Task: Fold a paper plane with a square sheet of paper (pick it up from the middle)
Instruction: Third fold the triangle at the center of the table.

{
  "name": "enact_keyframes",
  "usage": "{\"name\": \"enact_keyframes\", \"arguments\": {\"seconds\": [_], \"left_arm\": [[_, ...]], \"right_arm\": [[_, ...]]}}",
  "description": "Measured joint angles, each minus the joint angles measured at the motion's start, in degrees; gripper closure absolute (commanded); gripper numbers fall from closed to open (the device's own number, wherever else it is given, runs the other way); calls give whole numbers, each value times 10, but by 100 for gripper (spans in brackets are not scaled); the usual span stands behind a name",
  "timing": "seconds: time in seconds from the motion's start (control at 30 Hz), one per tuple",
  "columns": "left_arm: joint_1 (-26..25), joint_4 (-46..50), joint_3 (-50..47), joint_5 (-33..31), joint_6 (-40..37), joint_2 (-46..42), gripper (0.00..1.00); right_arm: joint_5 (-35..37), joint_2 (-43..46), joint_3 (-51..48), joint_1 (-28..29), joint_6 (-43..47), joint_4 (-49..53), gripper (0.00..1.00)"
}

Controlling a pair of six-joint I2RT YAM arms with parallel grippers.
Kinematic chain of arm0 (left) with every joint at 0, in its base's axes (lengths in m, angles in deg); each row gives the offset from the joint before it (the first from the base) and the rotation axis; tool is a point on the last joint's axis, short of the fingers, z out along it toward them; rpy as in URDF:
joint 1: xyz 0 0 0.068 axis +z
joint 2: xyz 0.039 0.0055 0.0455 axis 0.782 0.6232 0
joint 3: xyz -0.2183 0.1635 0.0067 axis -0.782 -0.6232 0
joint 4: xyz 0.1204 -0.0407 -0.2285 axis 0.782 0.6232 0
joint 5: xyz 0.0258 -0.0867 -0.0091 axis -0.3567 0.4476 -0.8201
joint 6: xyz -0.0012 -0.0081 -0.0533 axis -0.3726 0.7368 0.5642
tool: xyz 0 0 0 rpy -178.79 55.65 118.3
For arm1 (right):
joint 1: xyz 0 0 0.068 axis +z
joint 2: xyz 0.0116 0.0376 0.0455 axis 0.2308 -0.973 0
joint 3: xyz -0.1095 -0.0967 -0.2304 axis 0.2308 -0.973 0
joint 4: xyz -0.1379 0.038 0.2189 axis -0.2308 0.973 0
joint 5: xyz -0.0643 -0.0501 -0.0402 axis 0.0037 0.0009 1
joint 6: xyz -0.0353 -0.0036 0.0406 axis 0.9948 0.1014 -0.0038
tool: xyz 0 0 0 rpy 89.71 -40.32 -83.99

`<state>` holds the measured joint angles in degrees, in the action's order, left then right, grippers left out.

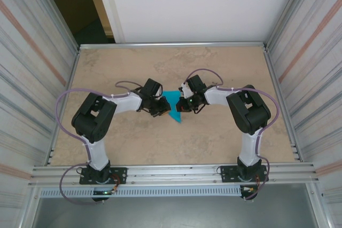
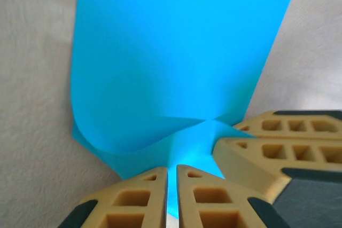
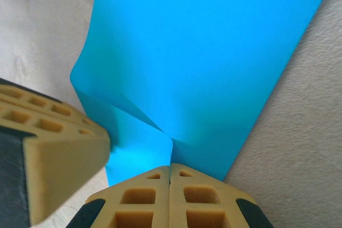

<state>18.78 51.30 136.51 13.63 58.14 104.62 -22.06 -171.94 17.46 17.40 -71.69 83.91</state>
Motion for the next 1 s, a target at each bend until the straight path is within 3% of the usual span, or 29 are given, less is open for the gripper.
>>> {"name": "enact_keyframes", "arguments": {"seconds": [0.5,0.57,0.67,0.73,0.9,1.0], "left_arm": [[4,17,23,-5,-14,27,89],[4,17,22,-5,-15,27,90],[4,16,22,-7,-15,28,90],[4,14,21,-8,-15,28,90],[4,11,18,-8,-15,28,91],[4,10,17,-7,-15,28,91]], "right_arm": [[0,-2,3,0,0,2,99],[0,-2,3,0,0,2,92],[-7,-2,6,-2,-6,4,72],[-12,1,12,-4,-18,7,63],[-1,44,12,-28,-35,30,59],[20,88,12,-32,-42,38,68]]}}
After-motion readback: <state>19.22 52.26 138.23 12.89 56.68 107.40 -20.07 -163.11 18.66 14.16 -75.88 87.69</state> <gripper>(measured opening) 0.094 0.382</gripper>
